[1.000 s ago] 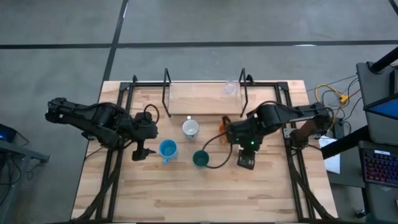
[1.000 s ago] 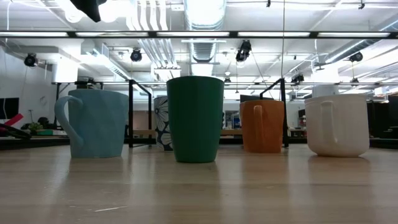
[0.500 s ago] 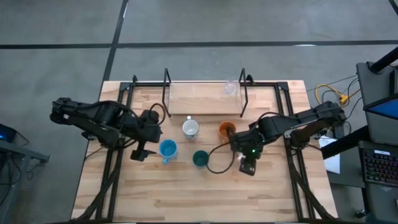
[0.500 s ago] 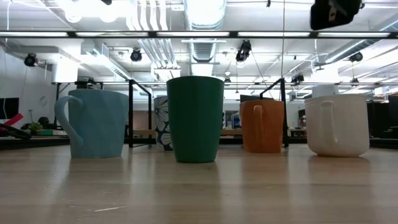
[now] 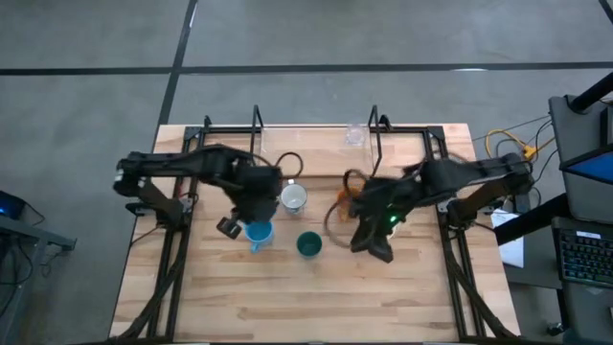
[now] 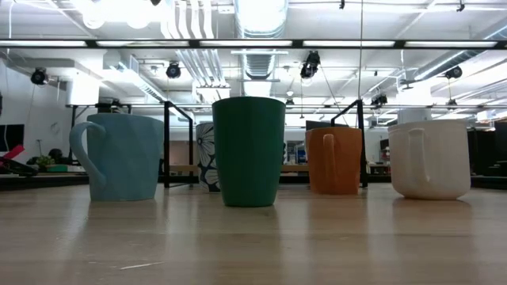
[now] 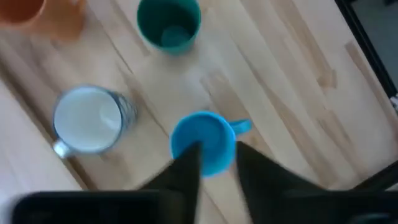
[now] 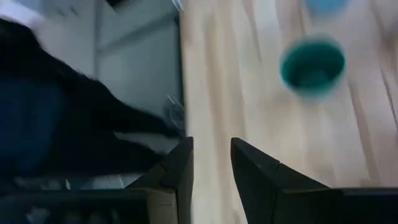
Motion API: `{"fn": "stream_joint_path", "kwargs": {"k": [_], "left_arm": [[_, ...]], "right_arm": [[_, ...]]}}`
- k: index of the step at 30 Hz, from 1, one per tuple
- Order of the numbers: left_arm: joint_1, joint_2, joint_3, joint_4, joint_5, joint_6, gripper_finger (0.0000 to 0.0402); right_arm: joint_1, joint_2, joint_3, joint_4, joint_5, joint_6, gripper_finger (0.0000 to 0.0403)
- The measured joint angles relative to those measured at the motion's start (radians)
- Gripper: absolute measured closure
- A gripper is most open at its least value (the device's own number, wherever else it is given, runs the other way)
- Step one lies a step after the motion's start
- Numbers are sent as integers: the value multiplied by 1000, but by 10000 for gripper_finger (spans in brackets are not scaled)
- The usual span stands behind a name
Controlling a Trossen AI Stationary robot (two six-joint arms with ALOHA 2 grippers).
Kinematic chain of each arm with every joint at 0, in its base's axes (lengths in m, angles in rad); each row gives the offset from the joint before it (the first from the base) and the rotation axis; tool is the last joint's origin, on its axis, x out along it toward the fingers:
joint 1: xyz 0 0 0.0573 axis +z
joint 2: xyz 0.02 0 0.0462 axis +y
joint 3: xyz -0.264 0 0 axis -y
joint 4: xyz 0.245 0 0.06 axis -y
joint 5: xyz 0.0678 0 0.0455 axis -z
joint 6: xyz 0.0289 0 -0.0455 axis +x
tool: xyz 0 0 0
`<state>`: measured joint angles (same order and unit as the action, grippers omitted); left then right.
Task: Stack small to large cups/mugs on shelf
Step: Put the white mug on the shelf
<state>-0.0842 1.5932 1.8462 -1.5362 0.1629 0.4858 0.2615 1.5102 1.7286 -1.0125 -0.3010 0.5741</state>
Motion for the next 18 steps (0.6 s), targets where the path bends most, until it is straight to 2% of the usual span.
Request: {"fn": "stream_joint_path", "kwargs": {"k": [2,7,13,18], "left_arm": [[13,40,47,2,12,75,386],[35,118,155,92,11,198,384],[69,187,238,170,6,317,384],[71,242,310,339,-122,408,384]], "right_arm": [[1,-2,80,0,28,5,302],[46,-3,246,15,199,17,302],[74,-4,399,148,278,-12,302],[99,-4,450,255,301,-67,302]]}}
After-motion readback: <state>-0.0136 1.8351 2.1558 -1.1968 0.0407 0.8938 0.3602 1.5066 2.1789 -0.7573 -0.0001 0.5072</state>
